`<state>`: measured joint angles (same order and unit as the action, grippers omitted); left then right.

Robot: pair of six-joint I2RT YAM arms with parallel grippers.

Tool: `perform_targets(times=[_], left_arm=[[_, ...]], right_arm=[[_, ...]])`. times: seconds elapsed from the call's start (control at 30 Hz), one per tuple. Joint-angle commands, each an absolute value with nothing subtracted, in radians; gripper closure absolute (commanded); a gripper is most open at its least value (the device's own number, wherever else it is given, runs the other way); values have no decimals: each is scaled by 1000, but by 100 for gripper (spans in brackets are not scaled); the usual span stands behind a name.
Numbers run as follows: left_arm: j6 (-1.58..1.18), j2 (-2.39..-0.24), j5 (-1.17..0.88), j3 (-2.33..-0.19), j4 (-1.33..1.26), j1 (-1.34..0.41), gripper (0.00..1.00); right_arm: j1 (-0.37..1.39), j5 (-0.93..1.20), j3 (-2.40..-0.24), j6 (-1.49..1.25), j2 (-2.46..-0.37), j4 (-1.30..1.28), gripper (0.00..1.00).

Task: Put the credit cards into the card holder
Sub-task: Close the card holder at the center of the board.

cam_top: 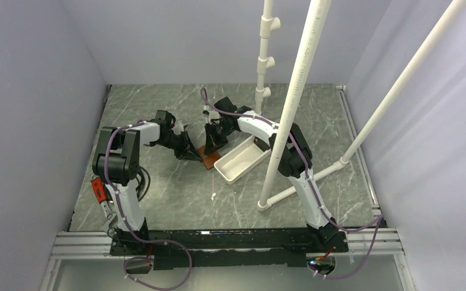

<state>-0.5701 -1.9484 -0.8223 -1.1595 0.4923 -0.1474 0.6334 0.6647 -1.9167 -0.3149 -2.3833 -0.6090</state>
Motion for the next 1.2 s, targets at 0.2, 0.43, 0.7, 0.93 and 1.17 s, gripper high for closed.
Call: perform_targets(times=[0.2,0.43,0.7,0.93,1.17], left_arm=[[-576,-2071,-708,-1183,495,-146,100],[-564,-2074,-691,-1198,520,-144,100],[-547,-2049,-701,-1212,538,-144,100],[-539,-2036,-714,-1233,555,-144,100],[-534,-2035,-727,-1240,558,-144,100]], right_arm=[[623,610,-1896,-302,-2376,-620,98],[621,593,-1944,-294,-2340,-652,79],[621,629,-1948,-288,-2322,-644,79],[621,694,-1946,-302,-2334,-614,91],[623,716,-1947,-310,-2349,-597,90]])
